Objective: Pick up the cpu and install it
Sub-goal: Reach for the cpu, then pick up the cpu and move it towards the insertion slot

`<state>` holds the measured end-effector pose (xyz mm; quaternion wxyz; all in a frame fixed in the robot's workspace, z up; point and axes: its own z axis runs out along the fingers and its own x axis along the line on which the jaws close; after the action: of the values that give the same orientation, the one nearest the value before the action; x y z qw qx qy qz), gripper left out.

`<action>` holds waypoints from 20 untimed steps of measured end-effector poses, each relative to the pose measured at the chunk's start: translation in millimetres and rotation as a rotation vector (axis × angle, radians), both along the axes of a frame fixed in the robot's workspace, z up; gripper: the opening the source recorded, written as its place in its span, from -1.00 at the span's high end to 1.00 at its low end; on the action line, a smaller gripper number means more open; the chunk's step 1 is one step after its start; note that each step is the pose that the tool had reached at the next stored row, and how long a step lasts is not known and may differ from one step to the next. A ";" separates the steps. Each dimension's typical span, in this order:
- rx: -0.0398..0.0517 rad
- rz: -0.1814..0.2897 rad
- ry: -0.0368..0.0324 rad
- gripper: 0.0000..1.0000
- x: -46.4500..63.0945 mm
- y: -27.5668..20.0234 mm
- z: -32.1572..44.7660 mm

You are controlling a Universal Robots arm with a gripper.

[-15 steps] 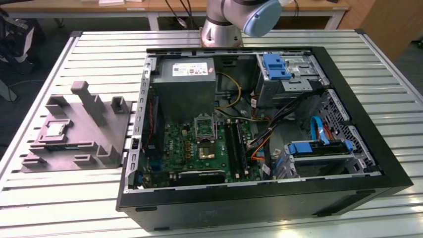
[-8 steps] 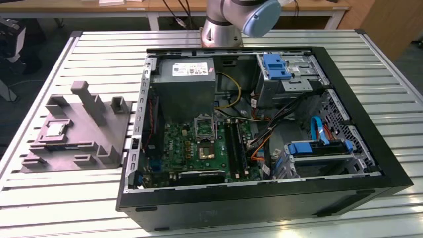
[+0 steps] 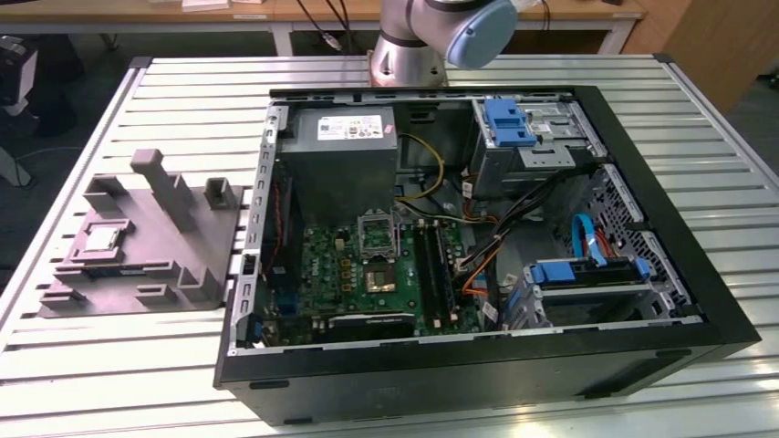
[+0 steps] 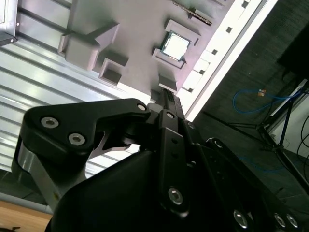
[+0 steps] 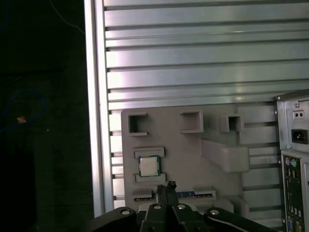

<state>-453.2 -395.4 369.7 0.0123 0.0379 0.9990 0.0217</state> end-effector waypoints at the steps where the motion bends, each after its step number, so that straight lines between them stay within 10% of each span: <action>1: 0.0000 0.000 0.0000 0.79 -1.7 0.0 0.0; 20: 0.0000 0.000 -0.0001 0.79 -8.5 0.0 -0.1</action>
<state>-461.6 -395.4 369.6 0.0123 0.0379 0.9990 0.0217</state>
